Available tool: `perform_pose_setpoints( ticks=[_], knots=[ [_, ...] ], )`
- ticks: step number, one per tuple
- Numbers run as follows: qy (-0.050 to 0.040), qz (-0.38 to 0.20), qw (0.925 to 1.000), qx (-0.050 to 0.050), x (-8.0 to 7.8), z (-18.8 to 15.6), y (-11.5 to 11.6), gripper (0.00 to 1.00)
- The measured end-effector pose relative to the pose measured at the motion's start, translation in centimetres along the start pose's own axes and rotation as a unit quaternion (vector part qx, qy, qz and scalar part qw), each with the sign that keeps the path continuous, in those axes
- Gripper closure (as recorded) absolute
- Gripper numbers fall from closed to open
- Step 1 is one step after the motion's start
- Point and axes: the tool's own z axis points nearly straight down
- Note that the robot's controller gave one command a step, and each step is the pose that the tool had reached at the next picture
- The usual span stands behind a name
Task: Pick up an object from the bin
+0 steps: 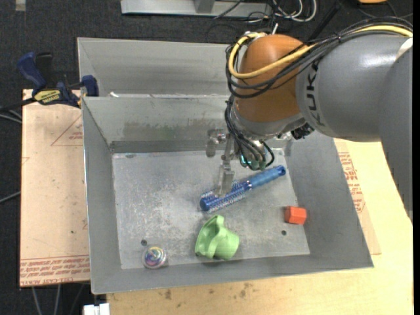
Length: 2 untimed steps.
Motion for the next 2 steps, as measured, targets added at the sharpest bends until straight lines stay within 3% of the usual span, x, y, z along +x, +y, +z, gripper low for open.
perform_pose_setpoints(
  ticks=[1, 2],
  knots=[
    [-0.0016, -0.069, 0.9976, 0.001, 3.2, 4.1, -1.8, 0.0],
    [-0.0001, -0.064, 0.9979, 0.0, 6.8, 10.3, -1.8, 0.0]
  ],
)
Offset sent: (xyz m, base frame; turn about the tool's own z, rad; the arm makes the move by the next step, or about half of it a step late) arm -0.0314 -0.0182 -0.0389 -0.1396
